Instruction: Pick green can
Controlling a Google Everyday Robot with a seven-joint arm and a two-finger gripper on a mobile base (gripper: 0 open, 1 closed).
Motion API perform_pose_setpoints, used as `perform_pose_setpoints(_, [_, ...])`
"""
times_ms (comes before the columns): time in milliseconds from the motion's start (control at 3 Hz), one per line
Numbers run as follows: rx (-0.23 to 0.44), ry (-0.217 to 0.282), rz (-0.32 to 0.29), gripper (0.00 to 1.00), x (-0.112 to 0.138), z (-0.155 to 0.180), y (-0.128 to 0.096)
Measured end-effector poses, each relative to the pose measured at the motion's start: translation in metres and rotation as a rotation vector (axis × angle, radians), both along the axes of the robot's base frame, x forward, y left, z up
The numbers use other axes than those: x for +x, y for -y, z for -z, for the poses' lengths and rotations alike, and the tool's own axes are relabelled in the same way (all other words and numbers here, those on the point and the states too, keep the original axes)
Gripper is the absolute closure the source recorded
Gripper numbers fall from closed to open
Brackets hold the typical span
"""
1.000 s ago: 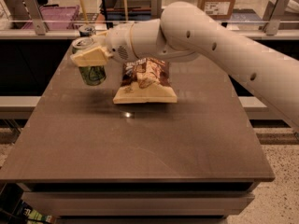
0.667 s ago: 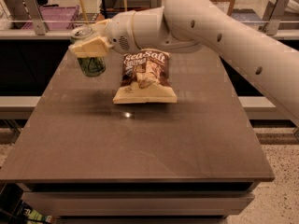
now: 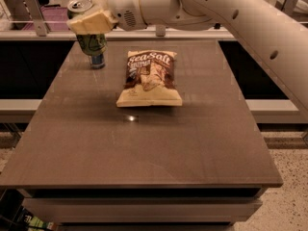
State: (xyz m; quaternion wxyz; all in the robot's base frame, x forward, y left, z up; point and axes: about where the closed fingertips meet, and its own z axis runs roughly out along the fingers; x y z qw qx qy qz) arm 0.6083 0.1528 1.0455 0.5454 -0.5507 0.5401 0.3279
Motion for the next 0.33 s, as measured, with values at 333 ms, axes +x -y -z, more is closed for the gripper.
perform_pose_setpoints(333, [0.0, 0.0, 0.0, 1.0, -0.0001, 0.0, -0.0001])
